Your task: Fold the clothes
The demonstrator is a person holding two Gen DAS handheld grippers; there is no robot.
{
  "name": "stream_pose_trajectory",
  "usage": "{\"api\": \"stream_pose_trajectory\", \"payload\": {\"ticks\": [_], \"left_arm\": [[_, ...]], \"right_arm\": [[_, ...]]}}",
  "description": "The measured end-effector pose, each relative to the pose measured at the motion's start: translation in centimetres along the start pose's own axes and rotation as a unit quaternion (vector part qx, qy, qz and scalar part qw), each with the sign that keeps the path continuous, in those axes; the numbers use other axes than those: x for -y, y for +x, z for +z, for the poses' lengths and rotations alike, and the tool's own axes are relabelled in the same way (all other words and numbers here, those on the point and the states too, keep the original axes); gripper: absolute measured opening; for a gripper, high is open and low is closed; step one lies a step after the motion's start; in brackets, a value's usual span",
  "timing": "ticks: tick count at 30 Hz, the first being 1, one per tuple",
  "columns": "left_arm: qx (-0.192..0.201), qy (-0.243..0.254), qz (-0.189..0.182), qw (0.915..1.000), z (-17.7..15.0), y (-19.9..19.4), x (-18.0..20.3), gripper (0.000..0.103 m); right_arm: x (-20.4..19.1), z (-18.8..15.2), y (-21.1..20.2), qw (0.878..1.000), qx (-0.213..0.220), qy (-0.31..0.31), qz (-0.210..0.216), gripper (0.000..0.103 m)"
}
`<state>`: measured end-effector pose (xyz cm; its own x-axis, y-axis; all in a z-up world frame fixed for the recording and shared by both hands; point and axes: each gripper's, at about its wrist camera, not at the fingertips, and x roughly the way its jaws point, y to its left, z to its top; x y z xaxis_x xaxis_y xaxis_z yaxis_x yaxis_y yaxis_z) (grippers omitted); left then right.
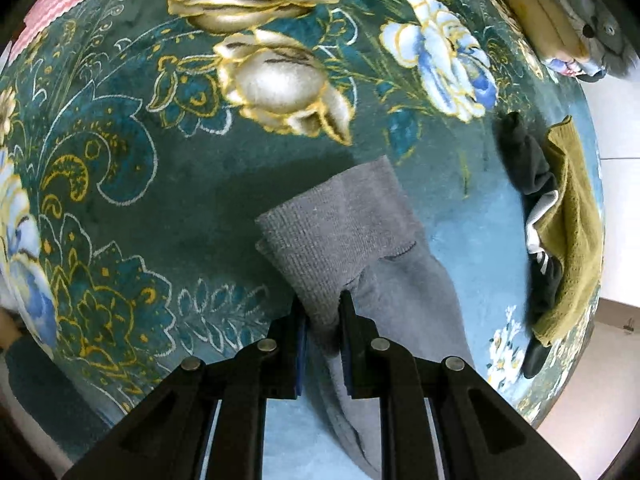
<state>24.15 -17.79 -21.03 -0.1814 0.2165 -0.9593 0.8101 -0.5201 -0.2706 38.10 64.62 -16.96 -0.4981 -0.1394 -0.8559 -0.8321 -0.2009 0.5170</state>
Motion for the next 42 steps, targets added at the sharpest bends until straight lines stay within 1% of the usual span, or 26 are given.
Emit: {"api": "stream_pose_trajectory", "payload": {"ticks": [3, 4, 6, 9, 13, 15, 18, 21, 23, 24, 28, 31, 33, 34, 36, 40, 41, 42], "left_arm": [[0.006, 0.01, 0.004, 0.9999, -0.8, -1.0, 0.5, 0.015], [0.011, 0.019, 0.007, 0.9997, -1.4, -2.2, 0.9, 0.015], [0.024, 0.048, 0.011, 0.9985, -2.2, -3.6, 2.1, 0.015], [0.044, 0.1, 0.014, 0.994, -3.4, -5.4, 4.2, 0.015], [0.076, 0.176, 0.009, 0.9814, -5.8, -8.5, 7.1, 0.015], [0.088, 0.216, 0.011, 0.9724, -7.1, -9.7, 8.6, 0.015], [0.107, 0.274, 0.017, 0.9557, -9.4, -11.0, 11.1, 0.015], [0.118, 0.332, 0.021, 0.9357, -12.1, -11.3, 14.0, 0.015], [0.128, 0.37, 0.024, 0.9199, -14.3, -11.2, 16.1, 0.015], [0.13, 0.384, 0.026, 0.9139, -15.2, -10.9, 17.0, 0.015], [0.139, 0.442, 0.044, 0.8853, -20.3, -8.9, 20.9, 0.015], [0.135, 0.491, 0.05, 0.8592, -24.9, -6.5, 23.8, 0.015], [0.123, 0.526, 0.057, 0.8399, -28.1, -4.1, 25.5, 0.015], [0.115, 0.547, 0.07, 0.8266, -30.0, -2.3, 26.3, 0.015], [0.097, 0.572, 0.096, 0.8085, -32.4, 0.5, 26.8, 0.015], [0.069, 0.62, 0.171, 0.7622, -36.8, 6.4, 26.4, 0.015], [0.061, 0.624, 0.186, 0.7563, -37.5, 7.4, 26.1, 0.017], [0.054, 0.623, 0.198, 0.7549, -37.8, 8.1, 25.9, 0.02]], "right_arm": [[-0.9, -0.6, -3.5, 1.0, 0.014, -0.005, -0.002, 0.061], [-1.7, -0.9, -4.5, 1.0, 0.014, -0.014, -0.002, 0.061], [-3.7, -2.0, -6.3, 0.999, 0.004, -0.045, -0.001, 0.061], [-6.4, -4.2, -7.0, 0.996, -0.02, -0.086, -0.005, 0.061], [-10.3, -7.5, -6.0, 0.988, -0.058, -0.142, -0.014, 0.062], [-12.0, -9.3, -5.2, 0.983, -0.075, -0.165, -0.014, 0.063], [-13.8, -11.7, -4.2, 0.975, -0.103, -0.194, -0.015, 0.065], [-14.7, -13.4, -3.7, 0.963, -0.113, -0.242, -0.029, 0.07], [-14.6, -13.8, -3.5, 0.956, -0.117, -0.265, -0.042, 0.073], [-14.4, -13.8, -3.4, 0.954, -0.119, -0.271, -0.046, 0.074], [-12.7, -12.5, -3.4, 0.954, -0.124, -0.267, -0.051, 0.076], [-11.1, -10.9, -3.7, 0.954, -0.128, -0.266, -0.048, 0.076], [-9.9, -9.9, -3.7, 0.951, -0.132, -0.273, -0.054, 0.077], [-9.4, -9.4, -3.6, 0.95, -0.134, -0.276, -0.058, 0.077], [-8.0, -8.3, -3.2, 0.948, -0.141, -0.277, -0.063, 0.077], [-5.8, -6.6, -2.3, 0.948, -0.155, -0.271, -0.062, 0.077], [-5.3, -6.3, -2.0, 0.947, -0.159, -0.271, -0.063, 0.077], [-4.9, -5.9, -1.8, 0.946, -0.163, -0.272, -0.063, 0.077]]}}
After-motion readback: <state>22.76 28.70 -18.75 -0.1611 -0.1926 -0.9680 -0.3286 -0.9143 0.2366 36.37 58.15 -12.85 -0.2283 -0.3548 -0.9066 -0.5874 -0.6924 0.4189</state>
